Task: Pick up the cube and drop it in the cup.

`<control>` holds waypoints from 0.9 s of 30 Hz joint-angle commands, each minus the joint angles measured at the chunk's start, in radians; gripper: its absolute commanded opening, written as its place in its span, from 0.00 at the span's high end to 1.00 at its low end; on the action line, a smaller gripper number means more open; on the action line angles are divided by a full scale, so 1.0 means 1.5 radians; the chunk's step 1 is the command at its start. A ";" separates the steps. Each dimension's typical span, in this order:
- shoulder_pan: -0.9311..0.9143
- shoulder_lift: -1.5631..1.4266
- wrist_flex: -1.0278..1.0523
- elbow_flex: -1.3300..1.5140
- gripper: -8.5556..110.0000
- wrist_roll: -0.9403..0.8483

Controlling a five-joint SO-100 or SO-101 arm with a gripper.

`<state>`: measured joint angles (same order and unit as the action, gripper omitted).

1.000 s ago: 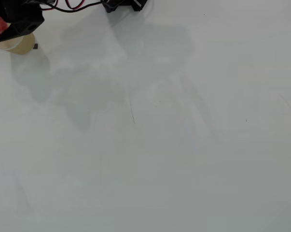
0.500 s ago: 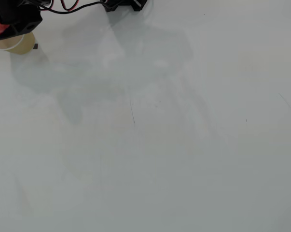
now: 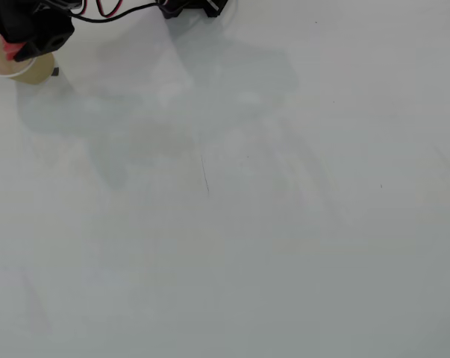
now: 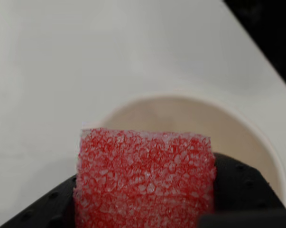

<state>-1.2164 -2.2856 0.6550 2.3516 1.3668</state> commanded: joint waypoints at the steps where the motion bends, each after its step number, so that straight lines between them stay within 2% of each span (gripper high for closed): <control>1: -0.002 -0.008 -0.002 -0.109 0.86 -0.007; 27: -0.031 0.051 0.008 -0.176 0.86 -0.008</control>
<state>-1.2548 -2.1982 0.6673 2.2550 1.3668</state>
